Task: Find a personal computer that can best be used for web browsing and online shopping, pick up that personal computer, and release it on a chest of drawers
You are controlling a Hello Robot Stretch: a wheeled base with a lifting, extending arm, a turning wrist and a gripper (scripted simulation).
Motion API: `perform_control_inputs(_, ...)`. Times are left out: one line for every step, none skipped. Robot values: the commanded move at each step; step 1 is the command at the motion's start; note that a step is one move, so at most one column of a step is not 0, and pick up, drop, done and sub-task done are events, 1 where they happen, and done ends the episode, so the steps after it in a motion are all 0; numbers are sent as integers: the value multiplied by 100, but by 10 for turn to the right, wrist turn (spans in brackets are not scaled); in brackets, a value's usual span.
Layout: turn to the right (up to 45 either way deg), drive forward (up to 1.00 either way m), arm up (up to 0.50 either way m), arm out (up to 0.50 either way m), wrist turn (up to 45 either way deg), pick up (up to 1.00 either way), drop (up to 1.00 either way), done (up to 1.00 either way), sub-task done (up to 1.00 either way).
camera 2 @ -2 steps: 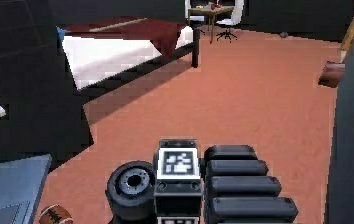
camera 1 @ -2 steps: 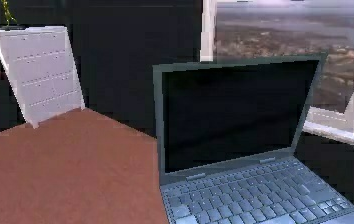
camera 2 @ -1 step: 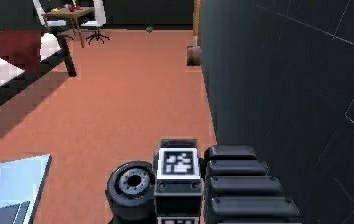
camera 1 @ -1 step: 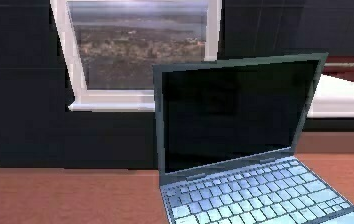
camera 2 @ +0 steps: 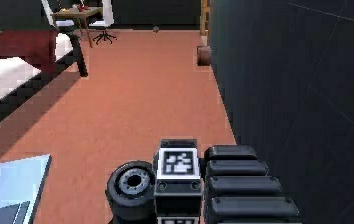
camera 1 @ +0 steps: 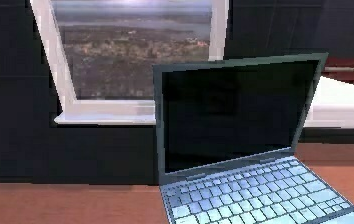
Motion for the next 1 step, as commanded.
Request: perform_control_inputs(-450,0,0,0,0,0,0,0,0)
